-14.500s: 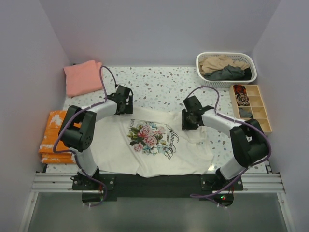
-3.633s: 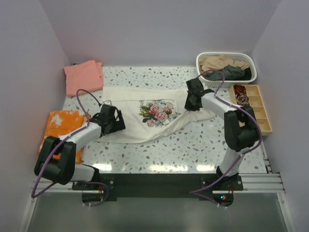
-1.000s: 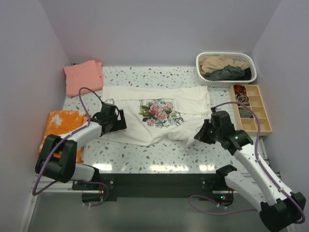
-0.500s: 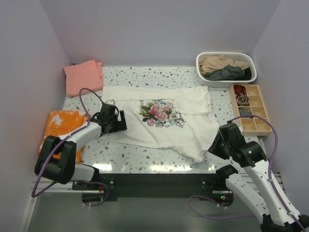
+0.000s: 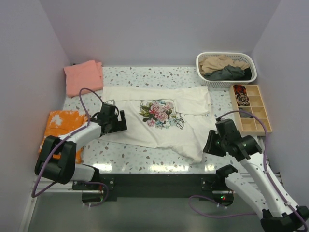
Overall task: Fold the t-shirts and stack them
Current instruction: Fold the tshirt
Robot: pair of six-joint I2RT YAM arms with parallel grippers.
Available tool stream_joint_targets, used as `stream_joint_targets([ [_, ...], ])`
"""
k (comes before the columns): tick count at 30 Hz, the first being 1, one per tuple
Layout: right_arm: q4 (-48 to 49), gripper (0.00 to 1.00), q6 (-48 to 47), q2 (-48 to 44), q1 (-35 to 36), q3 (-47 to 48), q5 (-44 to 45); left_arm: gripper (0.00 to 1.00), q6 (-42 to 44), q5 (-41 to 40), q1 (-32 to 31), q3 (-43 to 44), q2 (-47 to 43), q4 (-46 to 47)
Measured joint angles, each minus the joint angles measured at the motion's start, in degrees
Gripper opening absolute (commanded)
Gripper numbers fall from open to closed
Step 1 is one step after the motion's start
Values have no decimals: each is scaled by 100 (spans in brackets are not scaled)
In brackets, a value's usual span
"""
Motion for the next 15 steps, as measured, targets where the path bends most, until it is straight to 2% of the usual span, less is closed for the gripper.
stream_joint_targets([
  [9,942,39,22,822,0,-199,-393,100,-2,118,0,179,-98,-302],
  [15,1058,40,52,1067,197,-599,-686,100,-2,76,-2,387,-546,-564],
])
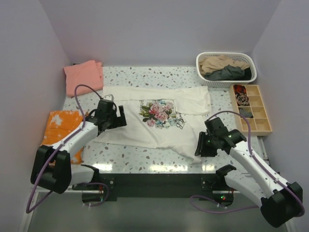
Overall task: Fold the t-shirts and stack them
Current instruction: Fold the tshirt
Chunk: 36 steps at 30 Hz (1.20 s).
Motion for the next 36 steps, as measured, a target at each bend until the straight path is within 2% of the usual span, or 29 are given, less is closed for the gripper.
stream_joint_targets([
  [14,-367,40,671,0,994,-144,535,100,0,-61,0,20,-24,-181],
  [20,-173,41,1051,487,1425,-146,831,100,9,-61,0,20,101,-181],
  [22,-13,38,1165,656,1528,-151,927,100,17,-59,0,20,107,-181],
  [23,72,32,1220,695,1556,-160,992,100,17,-61,0,20,105,-179],
  [24,140,14,1252,713,1567,-168,1036,100,20,-61,0,20,105,-177],
  [25,216,5,1314,728,1572,-184,1097,100,20,-61,0,20,105,-181],
  [26,260,0,1329,728,1576,-190,1167,100,20,-61,0,20,105,-181],
  [32,396,0,1440,446,1576,-197,1473,100,20,-61,0,20,105,-181],
  [36,-7,0,1574,-24,1576,39,1784,100,22,-61,-4,20,105,-186],
])
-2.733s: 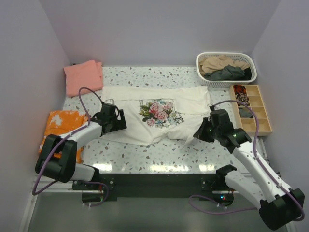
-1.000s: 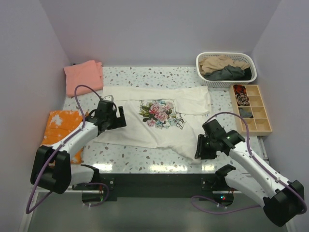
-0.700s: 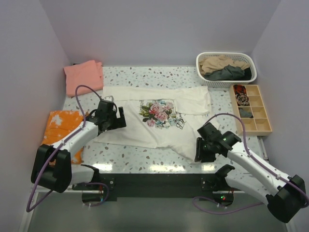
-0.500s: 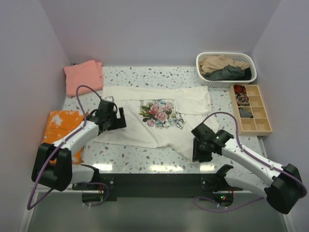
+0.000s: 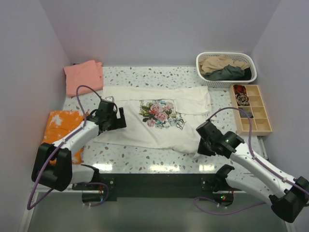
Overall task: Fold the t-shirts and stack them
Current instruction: Fold the tshirt
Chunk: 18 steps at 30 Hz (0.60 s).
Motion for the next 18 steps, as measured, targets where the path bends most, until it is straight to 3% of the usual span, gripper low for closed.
stream_joint_targets([
  [5,-481,0,334,-404,0,282,236,100,22,7,0,0,0,2],
  [10,170,0,669,-1502,0,-190,-365,100,35,39,-2,0,0,4],
  [18,1123,0,885,-1309,0,-424,-1244,100,37,136,-4,0,28,22],
])
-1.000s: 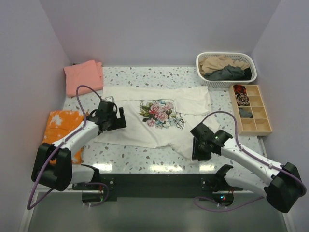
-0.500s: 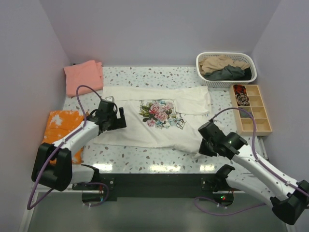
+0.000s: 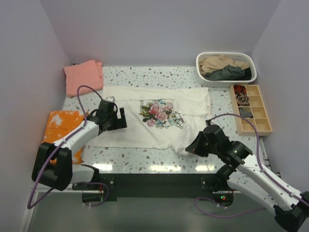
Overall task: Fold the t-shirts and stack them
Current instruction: Fold the tshirt
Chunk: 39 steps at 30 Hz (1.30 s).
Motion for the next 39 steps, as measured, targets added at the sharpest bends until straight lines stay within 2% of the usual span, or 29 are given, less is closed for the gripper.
stream_joint_targets([
  [10,-105,0,522,72,0,0,-157,100,0,76,0,0,7,20],
  [11,-175,4,546,74,0,2,-131,100,0,85,0,0,7,24],
  [15,-1049,37,437,391,0,400,404,100,2,144,0,0,13,37],
  [16,-1329,41,380,540,0,595,608,100,2,155,0,0,15,39],
  [20,-2061,43,157,907,0,1239,1462,100,4,160,0,0,20,37],
  [25,-2465,43,-168,1193,0,1738,2282,100,39,151,0,0,20,33],
  [27,-2297,44,-400,1443,0,1794,2352,100,44,151,0,2,20,35],
  [30,-1862,52,-754,1880,0,1790,2411,100,44,173,0,39,24,42],
  [34,-1193,54,-1285,2789,-11,1923,2767,100,39,203,0,306,173,264],
  [39,-85,54,-2059,4186,-173,2627,3126,100,42,28,0,1154,1016,625],
])
